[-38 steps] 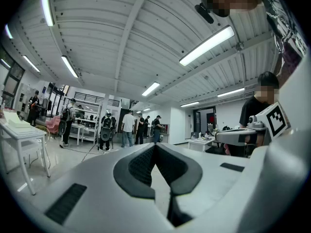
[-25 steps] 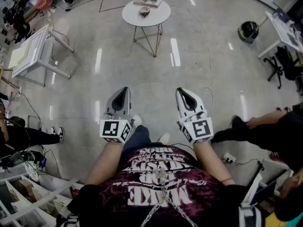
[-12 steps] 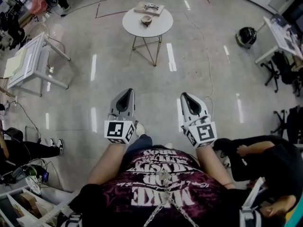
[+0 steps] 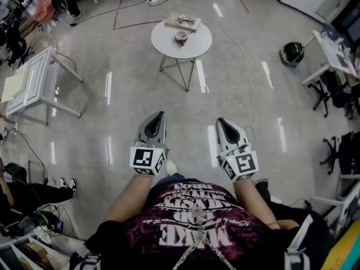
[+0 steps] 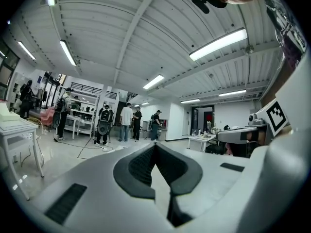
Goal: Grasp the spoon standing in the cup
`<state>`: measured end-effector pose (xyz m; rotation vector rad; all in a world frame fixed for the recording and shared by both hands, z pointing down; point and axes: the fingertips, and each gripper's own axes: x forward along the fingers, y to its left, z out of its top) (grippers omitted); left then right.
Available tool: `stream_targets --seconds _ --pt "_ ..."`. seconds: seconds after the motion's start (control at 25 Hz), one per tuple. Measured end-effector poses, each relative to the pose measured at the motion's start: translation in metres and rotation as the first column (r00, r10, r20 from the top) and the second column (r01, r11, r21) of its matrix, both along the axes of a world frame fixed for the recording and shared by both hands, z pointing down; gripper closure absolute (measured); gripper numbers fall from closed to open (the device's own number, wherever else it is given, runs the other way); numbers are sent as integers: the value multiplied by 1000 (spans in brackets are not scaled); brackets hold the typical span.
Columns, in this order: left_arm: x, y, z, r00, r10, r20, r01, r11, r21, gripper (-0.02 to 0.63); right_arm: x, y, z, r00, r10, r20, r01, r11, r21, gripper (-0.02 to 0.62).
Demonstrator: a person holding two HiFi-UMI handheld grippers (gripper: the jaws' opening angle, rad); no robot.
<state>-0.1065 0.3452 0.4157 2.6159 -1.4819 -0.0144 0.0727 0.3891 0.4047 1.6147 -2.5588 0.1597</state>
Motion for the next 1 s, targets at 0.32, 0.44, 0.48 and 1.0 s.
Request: stream_targets --seconds 0.32,0.44,0.48,1.0 --pt "-34 -32 -6 999 31 -41 -30 999 25 582 -40 -22 -11 1000 19 -23 -19 1000 17 558" --pt "-41 -36 -6 998 34 -60 -33 999 21 583 -47 -22 -12 999 26 -35 -25 1000 14 558" --pt "-41 -36 -5 998 40 -58 -39 999 22 583 -47 -22 -13 999 32 -35 -32 999 16 558" --pt "-35 -50 4 999 35 -38 -35 999 3 583 -33 -45 -11 999 36 -5 -36 999 35 558"
